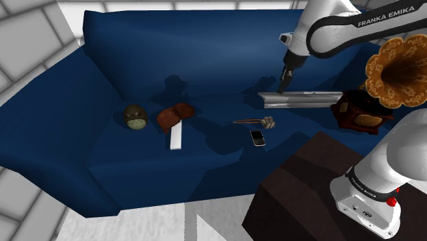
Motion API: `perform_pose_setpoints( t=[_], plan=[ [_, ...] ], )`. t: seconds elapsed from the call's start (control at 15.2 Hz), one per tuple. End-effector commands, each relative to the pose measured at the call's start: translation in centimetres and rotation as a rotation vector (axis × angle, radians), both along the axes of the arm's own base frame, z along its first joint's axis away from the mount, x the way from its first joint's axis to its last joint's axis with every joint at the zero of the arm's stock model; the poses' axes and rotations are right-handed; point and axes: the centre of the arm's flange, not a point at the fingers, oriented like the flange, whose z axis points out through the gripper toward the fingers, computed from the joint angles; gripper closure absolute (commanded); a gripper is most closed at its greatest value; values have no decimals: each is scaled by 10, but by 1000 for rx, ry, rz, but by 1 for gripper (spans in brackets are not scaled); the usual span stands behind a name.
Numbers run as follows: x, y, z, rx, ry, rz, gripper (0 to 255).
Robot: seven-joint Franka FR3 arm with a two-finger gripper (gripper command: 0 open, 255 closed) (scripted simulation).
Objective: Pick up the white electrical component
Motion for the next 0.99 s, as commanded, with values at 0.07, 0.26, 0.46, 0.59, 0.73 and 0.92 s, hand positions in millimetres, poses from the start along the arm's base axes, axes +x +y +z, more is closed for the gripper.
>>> perform_pose_setpoints(
  t=[0.07, 0.26, 0.46, 0.59, 0.73, 0.92],
  plan=[
    [16, -4, -38, -11, 4, 64, 0],
    [30, -8, -74, -22, 10, 126, 0],
    [44, -12, -111, -33, 16, 188, 0],
    [54, -14, -136, -40, 20, 230, 0],
    [64, -16, -160, -47, 24, 271, 0],
    [78, -19, -197, -58, 30, 333, 0]
  ],
)
